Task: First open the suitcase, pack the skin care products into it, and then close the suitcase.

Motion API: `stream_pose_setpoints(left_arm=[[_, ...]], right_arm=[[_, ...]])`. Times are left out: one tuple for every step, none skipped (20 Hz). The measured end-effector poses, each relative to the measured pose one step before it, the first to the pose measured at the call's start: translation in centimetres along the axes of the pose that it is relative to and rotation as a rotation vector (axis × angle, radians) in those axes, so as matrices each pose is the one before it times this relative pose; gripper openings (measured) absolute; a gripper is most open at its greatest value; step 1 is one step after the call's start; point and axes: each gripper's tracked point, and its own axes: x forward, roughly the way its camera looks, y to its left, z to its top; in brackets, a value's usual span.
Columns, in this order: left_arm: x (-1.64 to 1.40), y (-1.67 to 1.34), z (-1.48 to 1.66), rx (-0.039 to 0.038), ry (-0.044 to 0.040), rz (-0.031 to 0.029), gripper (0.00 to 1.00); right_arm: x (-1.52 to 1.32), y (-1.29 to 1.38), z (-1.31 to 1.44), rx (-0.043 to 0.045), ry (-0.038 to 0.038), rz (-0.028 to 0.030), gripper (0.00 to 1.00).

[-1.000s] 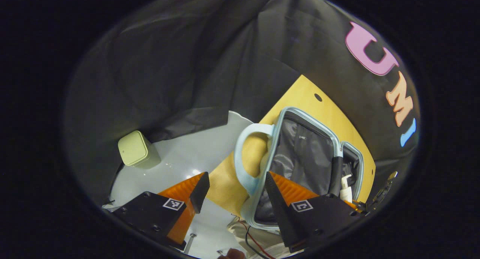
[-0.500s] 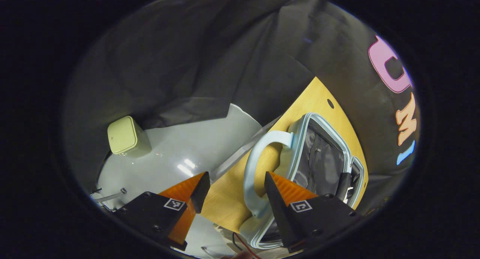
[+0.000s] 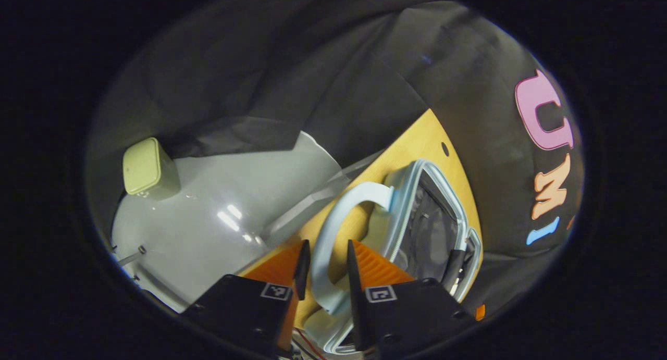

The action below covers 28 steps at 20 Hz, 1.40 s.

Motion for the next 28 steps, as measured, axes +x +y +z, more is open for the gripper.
stream_pose_setpoints(left_arm=[[0.493, 0.589, -0.111, 0.02238, 0.00581, 0.01919, 0.24], [0.118, 0.532, -0.082, 0.01752, -0.00325, 0.01947, 0.21], [-0.165, -0.202, 0.048, -0.00122, 0.00032, 0.00021, 0.23], [-0.007, -0.188, -0.007, -0.00754, -0.00564, -0.00799, 0.08], [-0.17, -0.039, 0.066, -0.00066, 0.00312, -0.00792, 0.07], [-0.13, -0.039, 0.099, 0.00155, -0.0004, -0.00369, 0.06], [0.01, -0.234, -0.076, 0.00548, -0.00054, 0.00091, 0.05], [-0.148, -0.248, 0.025, 0.01127, -0.00177, 0.00275, 0.01], [-0.106, -0.216, -0.049, 0.01486, 0.00037, 0.00913, 0.04], [-0.362, -0.204, 0.05, 0.01884, 0.00029, 0.01089, 0.04], [-0.406, -0.285, 0.275, 0.01969, -0.00429, 0.01306, 0.04], [-0.578, -0.551, 0.421, 0.02093, -0.00936, 0.00584, 0.04], [-0.888, -0.849, 0.462, 0.02102, -0.01032, 0.0026, 0.04], [-1.062, -0.874, 0.528, 0.01231, -0.01004, 0.00148, 0.03], [-0.993, -1.515, 0.571, 0.01051, -0.0081, -0.00974, 0.03], [-1.183, -1.39, 0.483, 0.01581, -0.01147, -0.00894, 0.03], [-0.944, -1.314, 0.541, 0.02087, -0.01185, -0.00942, 0.03], [-1.142, -1.409, 0.414, 0.02506, -0.01368, -0.01261, 0.03], [-1.33, -1.347, 0.525, 0.02941, -0.01389, -0.00647, 0.03], [-1.095, -1.646, 0.435, 0.0301, -0.01465, -0.00621, 0.04], [-0.781, -1.9, 0.427, 0.02857, -0.01088, -0.00674, 0.04], [-0.756, -1.604, 0.215, 0.02917, -0.0113, -0.00135, 0.04], [-0.556, -1.444, 0.155, 0.03259, -0.01024, 0.00019, 0.04], [-0.566, -1.275, 0.021, 0.02651, -0.01308, 0.00336, 0.04], [-0.48, -1.484, 0.013, 0.02317, -0.00164, 0.00273, 0.04], [-0.442, -1.16, -0.003, 0.0125, -0.0061, 0.00824, 0.04], [-0.374, -1.121, -0.244, 0.0089, -0.00016, 0.00564, 0.04], [-0.352, -1.032, -0.159, 0.00292, 0.00062, 0.01181, 0.04]], right_arm=[[-0.306, -0.763, -0.02, 0.01442, 0.0021, -0.01205, 0.93], [-0.222, -0.745, -0.022, 0.00585, -0.0021, -0.01592, 0.94], [-0.103, -0.553, -0.114, -0.00315, -0.0036, -0.01147, 0.98], [-0.202, -0.277, -0.09, -0.00672, -0.0001, -0.00738, 0.98], [-0.088, -0.029, -0.138, -0.005, -0.00016, -0.00222, 0.98], [-0.101, 0.096, -0.13, -0.00367, 0.00275, 0.00227, 0.98], [-0.038, 0.102, -0.16, -0.00406, 0.00184, 0.00188, 0.98], [-0.025, 0.198, -0.132, -0.00428, 0.00619, 0.00517, 0.98], [0.111, 0.234, -0.177, -0.00846, 0.00186, 0.0047, 0.98], [0.071, 0.311, 0.069, -0.01159, -0.00156, 0.00646, 0.98], [0.081, 0.177, -0.024, -0.01273, -0.001, 0.00505, 0.98], [0.105, 0.071, 0.068, -0.01291, -0.00306, 0.00103, 0.98], [-0.026, 0.17, 0.055, -0.00806, -0.00253, 0.00245, 0.98], [-0.11, 0.137, 0.136, -0.00163, -0.0032, 0.00604, 0.98], [-0.345, 0.356, 0.108, 0.00347, 0.00022, 0.00872, 0.98], [-0.052, 0.019, 0.113, 0.00413, -0.00139, 0.00746, 0.98], [0.137, -0.103, -0.016, 0.00331, -0.00062, 0.0049, 0.98], [0.059, -0.138, -0.012, 0.00203, -0.00094, 0.00307, 0.94], [-0.09, -0.225, 0.015, 0.00204, -0.00277, 0.00312, 0.94], [0.021, -0.284, 0.046, 0.00273, -0.00315, 0.00427, 0.98], [-0.197, -0.373, 0.089, 0.0031, -0.00286, 0.00475, 0.94], [-0.146, -0.422, 0.187, 0.00248, -0.00522, 0.00345, 0.94], [-0.168, -0.437, 0.045, 0.00194, -0.00312, 0.00317, 0.98], [-0.195, -0.455, 0.085, 0.00054, -0.0029, 0.00199, 0.94], [-0.228, -0.423, 0.048, 0.00166, -0.0007, 0.00404, 0.98], [-0.351, -0.5, -0.098, 0.00345, 0.00009, 0.00259, 0.98], [-0.262, -0.6, -0.134, 0.00341, -0.00278, 0.00244, 0.94], [-0.252, -0.541, 0.163, 0.00313, -0.00185, 0.00175, 0.94]])
